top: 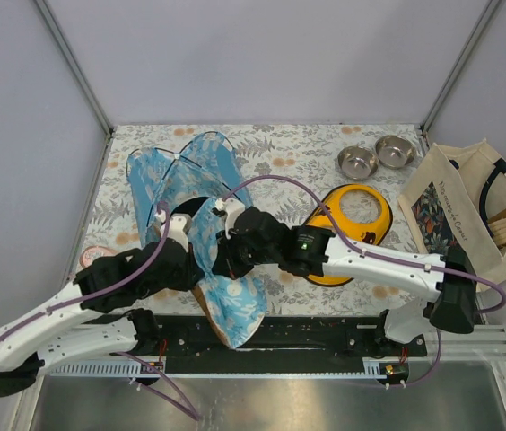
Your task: Set up the pet tent
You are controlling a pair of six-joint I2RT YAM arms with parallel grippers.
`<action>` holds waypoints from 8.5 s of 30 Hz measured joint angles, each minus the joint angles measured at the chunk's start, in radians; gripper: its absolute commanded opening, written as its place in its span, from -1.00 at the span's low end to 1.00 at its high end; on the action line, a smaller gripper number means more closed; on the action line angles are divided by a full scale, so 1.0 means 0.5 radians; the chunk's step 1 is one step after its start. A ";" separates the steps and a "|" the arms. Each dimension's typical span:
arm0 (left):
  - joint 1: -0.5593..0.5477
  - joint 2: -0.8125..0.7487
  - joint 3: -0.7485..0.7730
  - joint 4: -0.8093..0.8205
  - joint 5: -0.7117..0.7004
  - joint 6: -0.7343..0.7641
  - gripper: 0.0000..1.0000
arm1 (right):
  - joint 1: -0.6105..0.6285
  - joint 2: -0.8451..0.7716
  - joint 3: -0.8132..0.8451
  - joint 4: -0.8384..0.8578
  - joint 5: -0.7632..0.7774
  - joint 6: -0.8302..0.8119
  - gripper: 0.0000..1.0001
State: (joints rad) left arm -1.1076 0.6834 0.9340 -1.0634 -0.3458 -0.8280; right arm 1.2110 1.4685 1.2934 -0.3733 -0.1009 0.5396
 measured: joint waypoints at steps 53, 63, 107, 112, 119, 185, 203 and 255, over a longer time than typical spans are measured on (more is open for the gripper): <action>1.471 0.397 -0.514 0.746 0.964 0.474 -0.98 | -0.389 0.816 0.530 0.034 0.512 -0.044 0.70; 1.472 0.428 -0.516 0.723 0.961 0.457 -1.00 | -0.389 0.836 0.517 0.372 0.379 -0.204 -1.00; 1.566 0.532 -0.600 0.935 0.731 0.060 -0.41 | -0.529 1.324 1.102 0.024 0.668 -0.244 0.94; 1.583 0.547 -0.613 0.930 0.679 0.008 -0.90 | -0.532 1.157 0.832 0.252 0.637 -0.233 0.75; 1.598 0.638 -0.613 0.933 0.645 -0.008 -1.00 | -0.532 0.999 0.662 0.381 0.623 -0.208 -0.83; 1.976 0.733 -0.480 1.288 0.671 -0.592 -1.00 | -0.532 2.044 2.045 -0.464 0.502 -0.336 0.82; 2.016 0.774 -0.484 1.266 0.626 -0.559 -1.00 | -0.533 1.336 1.077 0.247 0.329 -0.436 0.98; 2.053 1.009 -0.470 1.463 0.729 -0.461 -0.98 | -0.526 2.089 2.267 -0.427 0.702 0.051 -0.34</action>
State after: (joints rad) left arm -0.0811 1.1881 0.6991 -0.3321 0.0189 -1.0584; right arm 0.9478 2.5130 2.4268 -0.5869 0.2501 0.5652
